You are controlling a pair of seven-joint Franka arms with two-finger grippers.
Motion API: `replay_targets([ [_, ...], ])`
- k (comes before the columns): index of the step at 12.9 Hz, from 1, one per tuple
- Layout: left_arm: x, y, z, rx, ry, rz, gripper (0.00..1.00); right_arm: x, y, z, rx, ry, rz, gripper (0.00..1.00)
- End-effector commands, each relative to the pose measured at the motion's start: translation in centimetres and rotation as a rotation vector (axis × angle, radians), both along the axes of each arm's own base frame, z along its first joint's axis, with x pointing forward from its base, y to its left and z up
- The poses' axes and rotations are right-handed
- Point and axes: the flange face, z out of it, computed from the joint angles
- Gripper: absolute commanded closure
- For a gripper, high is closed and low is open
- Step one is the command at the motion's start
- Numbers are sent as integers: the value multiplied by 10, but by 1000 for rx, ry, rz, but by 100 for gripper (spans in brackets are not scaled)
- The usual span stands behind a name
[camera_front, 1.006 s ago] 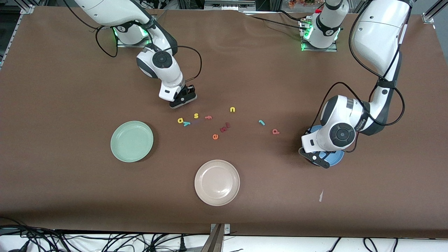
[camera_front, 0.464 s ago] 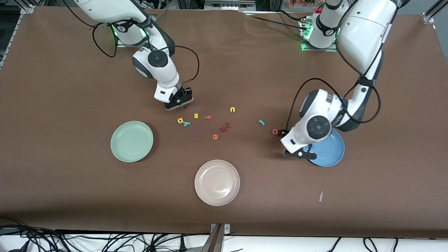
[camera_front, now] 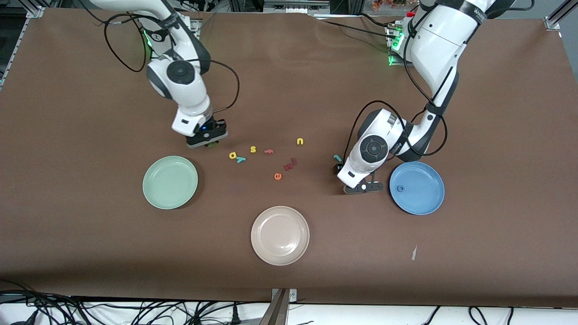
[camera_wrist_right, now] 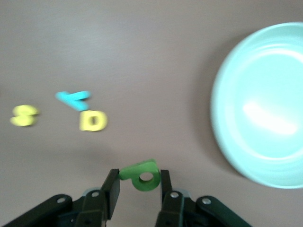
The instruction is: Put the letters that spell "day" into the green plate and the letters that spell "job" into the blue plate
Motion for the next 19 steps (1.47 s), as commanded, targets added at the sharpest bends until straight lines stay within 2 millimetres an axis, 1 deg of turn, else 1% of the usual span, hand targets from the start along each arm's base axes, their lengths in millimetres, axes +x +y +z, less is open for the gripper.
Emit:
replay_targets([
  [1,-4,7,0,-1,-1,18,22,30,-39,11,-8,-7,33,60],
  [2,-4,7,0,2,-2,14,29,42,-56,11,-7,-3,45,60],
  [3,-4,8,0,5,-4,10,46,56,-79,11,-13,-3,58,60],
  [4,-5,7,0,6,-2,7,72,71,-101,9,-17,-2,69,60],
  [5,-5,7,0,7,-1,7,89,84,-116,3,-9,3,74,60],
  [6,-5,8,0,7,-2,2,100,96,-125,-2,5,4,61,58],
  [7,-4,9,1,9,1,-3,100,106,-137,-10,17,12,51,27],
  [8,0,12,7,13,2,0,100,110,-144,-15,32,19,39,12],
  [9,2,16,12,22,14,-6,100,110,-145,-16,64,33,-4,2],
  [10,5,19,17,31,24,-22,100,108,-145,-17,77,57,-28,1],
  [11,9,23,26,36,29,-36,100,108,-138,-13,81,64,-26,2],
  [12,15,35,36,50,33,-50,100,107,-117,-5,102,72,-17,2],
  [14,28,62,56,101,51,-137,100,112,-90,7,166,104,-61,2],
  [15,33,79,61,123,64,-180,100,112,-67,12,187,116,-65,2],
  [16,37,92,67,125,64,-221,100,112,-38,17,208,127,-97,2],
  [17,43,110,71,115,67,-253,100,106,-13,15,213,135,-132,2],
  [18,49,128,74,105,70,-288,100,98,6,11,213,145,-166,2],
  [19,52,144,72,93,80,-325,100,91,22,4,214,159,-187,2],
])
